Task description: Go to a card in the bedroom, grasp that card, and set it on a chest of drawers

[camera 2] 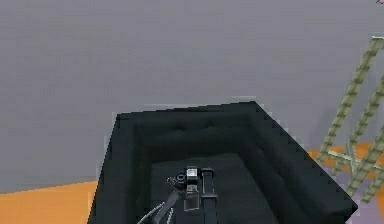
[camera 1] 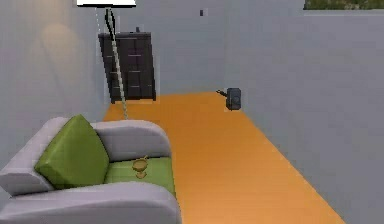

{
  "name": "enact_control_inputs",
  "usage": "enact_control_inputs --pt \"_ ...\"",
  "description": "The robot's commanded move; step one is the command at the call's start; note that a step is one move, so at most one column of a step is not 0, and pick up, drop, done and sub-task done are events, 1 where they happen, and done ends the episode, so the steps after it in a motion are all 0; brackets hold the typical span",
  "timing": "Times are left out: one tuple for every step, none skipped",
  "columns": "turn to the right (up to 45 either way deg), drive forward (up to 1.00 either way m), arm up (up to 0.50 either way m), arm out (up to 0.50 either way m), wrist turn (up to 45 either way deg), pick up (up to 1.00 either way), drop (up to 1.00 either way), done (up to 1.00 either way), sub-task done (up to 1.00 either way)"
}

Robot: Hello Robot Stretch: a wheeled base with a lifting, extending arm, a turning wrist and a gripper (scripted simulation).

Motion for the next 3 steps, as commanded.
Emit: enact_control_inputs --pt "0.0 0.0 0.0 0.0 45.0 0.0 0.0 0.0 0.0" --pt "0.0 0.0 0.0 0.0 45.0 0.0 0.0 0.0 0.0" --pt "0.0 0.0 0.0 0.0 42.0 0.0 0.0 0.0 0.0"
